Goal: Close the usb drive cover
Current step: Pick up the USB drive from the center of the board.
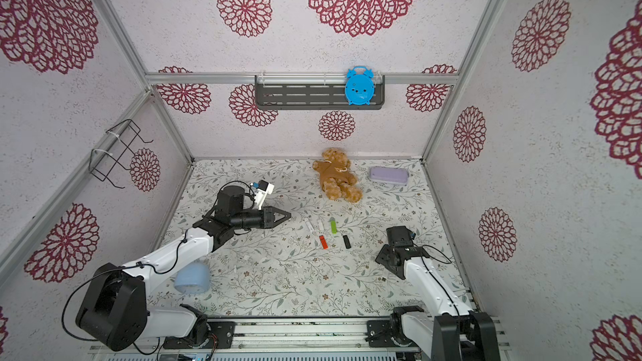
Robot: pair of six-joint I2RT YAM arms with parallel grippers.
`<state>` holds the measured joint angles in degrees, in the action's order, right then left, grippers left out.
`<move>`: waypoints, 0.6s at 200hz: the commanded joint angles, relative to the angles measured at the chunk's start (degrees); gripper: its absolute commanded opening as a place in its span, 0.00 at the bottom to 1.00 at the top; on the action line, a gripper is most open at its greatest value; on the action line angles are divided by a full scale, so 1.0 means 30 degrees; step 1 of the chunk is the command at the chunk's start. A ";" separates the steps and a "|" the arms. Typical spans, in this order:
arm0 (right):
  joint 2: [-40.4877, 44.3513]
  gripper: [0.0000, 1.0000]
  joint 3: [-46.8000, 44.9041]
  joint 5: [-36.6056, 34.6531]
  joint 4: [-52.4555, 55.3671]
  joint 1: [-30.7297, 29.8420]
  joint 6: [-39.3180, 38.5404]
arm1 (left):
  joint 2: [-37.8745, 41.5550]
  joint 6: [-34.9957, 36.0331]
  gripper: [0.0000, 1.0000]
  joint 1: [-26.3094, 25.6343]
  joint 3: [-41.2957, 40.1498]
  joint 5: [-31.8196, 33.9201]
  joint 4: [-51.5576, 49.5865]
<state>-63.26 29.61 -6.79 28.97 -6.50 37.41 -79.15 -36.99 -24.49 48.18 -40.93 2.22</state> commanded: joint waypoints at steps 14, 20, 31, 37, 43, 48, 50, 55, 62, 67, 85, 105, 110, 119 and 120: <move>-0.1827 0.66 0.1353 0.0466 -0.1606 0.0134 -0.2627 | -0.0100 0.0270 0.08 0.0063 0.0292 -0.0070 0.0275; -0.2172 0.66 0.1545 0.0603 -0.1523 0.0124 -0.2601 | -0.0111 0.0214 0.08 0.0077 0.0258 -0.0094 0.0314; -0.2681 0.65 0.1745 0.0817 -0.1361 0.0137 -0.2649 | -0.0099 0.0235 0.08 0.0076 0.0257 -0.0134 0.0228; -0.2890 0.65 0.1762 0.0888 -0.1266 0.0117 -0.2575 | -0.0076 0.0245 0.08 0.0070 0.0232 -0.0127 0.0202; -0.3118 0.65 0.1762 0.0954 -0.1109 0.0117 -0.2434 | -0.0056 0.0282 0.08 0.0078 0.0228 -0.0102 0.0198; -0.3258 0.64 0.1790 0.0984 -0.0959 0.0140 -0.2343 | -0.0039 0.0300 0.08 0.0078 0.0199 -0.0094 0.0191; -0.3309 0.64 0.1791 0.1020 -0.0883 0.0108 -0.2306 | -0.0040 0.0300 0.08 0.0070 0.0199 -0.0082 0.0196; -0.3384 0.64 0.1792 0.1082 -0.0685 0.0101 -0.2179 | -0.0041 0.0280 0.08 0.0076 0.0199 -0.0085 0.0170; -0.3361 0.63 0.1766 0.1089 -0.0412 0.0075 -0.1965 | -0.0041 0.0317 0.08 0.0078 0.0199 -0.0120 0.0167; -0.3299 0.63 0.1713 0.1085 -0.0254 0.0048 -0.1834 | -0.0055 0.0308 0.08 0.0078 0.0195 -0.0127 0.0161; -0.2712 0.62 0.1541 0.1169 0.0326 -0.0117 -0.1043 | -0.0099 0.0343 0.08 0.0078 0.0242 -0.0171 0.0114; -0.2091 0.61 0.1332 0.1288 0.0498 -0.0514 -0.0438 | -0.0201 0.0366 0.08 0.0076 0.0329 -0.0187 0.0117; -0.2003 0.61 0.1273 0.1367 0.0389 -0.0642 -0.0418 | -0.0242 0.0362 0.08 0.0078 0.0359 -0.0208 0.0139; -0.1916 0.60 0.1207 0.1688 0.0055 -0.0784 -0.0503 | -0.0325 0.0346 0.08 0.0076 0.0403 -0.0270 0.0240; -0.1928 0.60 0.1206 0.1741 0.0004 -0.0817 -0.0524 | -0.0330 0.0347 0.08 0.0077 0.0403 -0.0286 0.0248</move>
<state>-71.13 33.67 -3.55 28.42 -7.62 34.06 -79.22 -36.84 -24.49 48.18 -41.04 2.26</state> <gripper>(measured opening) 0.608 0.117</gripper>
